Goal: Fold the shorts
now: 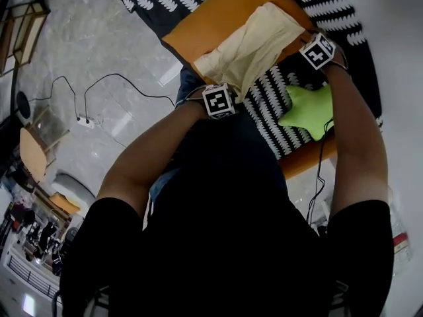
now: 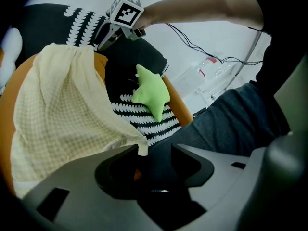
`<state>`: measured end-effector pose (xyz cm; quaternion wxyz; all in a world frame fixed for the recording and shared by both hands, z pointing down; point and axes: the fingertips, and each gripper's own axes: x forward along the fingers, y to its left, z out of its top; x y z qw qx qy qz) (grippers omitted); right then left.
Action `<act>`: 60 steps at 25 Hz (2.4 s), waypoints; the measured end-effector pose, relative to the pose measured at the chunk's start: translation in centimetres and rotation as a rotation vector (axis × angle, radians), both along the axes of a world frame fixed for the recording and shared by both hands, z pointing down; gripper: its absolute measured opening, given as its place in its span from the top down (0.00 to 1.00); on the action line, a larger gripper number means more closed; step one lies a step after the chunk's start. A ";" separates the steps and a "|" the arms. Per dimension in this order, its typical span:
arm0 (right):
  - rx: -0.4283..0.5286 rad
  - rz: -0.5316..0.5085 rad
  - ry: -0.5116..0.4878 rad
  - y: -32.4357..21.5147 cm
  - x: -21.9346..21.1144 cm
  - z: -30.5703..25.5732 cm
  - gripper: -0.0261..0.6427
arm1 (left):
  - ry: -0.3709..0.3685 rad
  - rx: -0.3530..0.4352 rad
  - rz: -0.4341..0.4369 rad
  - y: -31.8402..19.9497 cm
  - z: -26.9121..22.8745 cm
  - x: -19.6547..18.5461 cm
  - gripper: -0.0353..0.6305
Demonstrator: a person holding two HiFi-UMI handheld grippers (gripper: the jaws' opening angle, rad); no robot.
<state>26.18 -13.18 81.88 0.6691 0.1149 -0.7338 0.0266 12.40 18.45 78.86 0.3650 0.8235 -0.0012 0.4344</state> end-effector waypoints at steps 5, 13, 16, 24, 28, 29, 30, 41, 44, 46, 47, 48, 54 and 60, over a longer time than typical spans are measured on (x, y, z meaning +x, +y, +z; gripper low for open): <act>0.030 0.240 -0.100 0.3 2.2 -4.8 0.66 | 0.054 -0.076 0.029 -0.2 -4.8 -0.8 0.56; -0.019 0.591 -0.303 2.8 5.2 -12.7 0.66 | 0.011 -0.041 -0.059 -6.7 -12.7 -4.5 0.56; -0.040 0.718 -0.384 3.8 5.5 -14.3 0.66 | 0.010 -0.019 -0.116 -10.7 -15.1 -5.6 0.56; -0.082 0.985 -0.529 5.3 4.4 -16.8 0.66 | 0.027 -0.021 -0.199 -19.9 -17.3 -7.9 0.56; -0.094 1.089 -0.574 5.0 3.9 -16.3 0.66 | 0.021 -0.040 -0.210 -24.2 -16.3 -8.1 0.56; -0.095 1.113 -0.583 4.8 3.7 -16.0 0.66 | 0.018 -0.044 -0.212 -25.2 -15.9 -8.3 0.56; -0.098 1.137 -0.592 4.6 3.6 -15.7 0.66 | 0.014 -0.047 -0.214 -26.2 -15.4 -8.4 0.56; -0.132 1.422 -0.681 2.5 2.2 -9.9 0.66 | 0.012 -0.149 -0.210 -33.7 -8.4 -6.3 0.55; -0.150 1.481 -0.684 2.2 1.7 -7.8 0.66 | 0.010 -0.189 -0.238 -35.3 -6.4 -5.5 0.55; -0.165 1.508 -0.689 2.0 1.2 -6.6 0.66 | 0.011 -0.215 -0.268 -36.4 -5.2 -4.9 0.55; -0.171 1.520 -0.692 1.8 1.1 -6.0 0.66 | 0.010 -0.225 -0.281 -36.9 -4.5 -4.5 0.55; -0.177 1.529 -0.695 1.7 0.9 -5.3 0.66 | 0.008 -0.233 -0.292 -37.4 -3.9 -4.1 0.55; -0.214 1.544 -0.686 0.6 0.4 -1.8 0.66 | 0.000 -0.289 -0.353 -39.0 0.1 -1.0 0.55; -0.221 1.525 -0.691 -1.2 -0.1 0.0 0.68 | -0.028 -0.367 -0.356 -38.2 3.3 1.2 0.55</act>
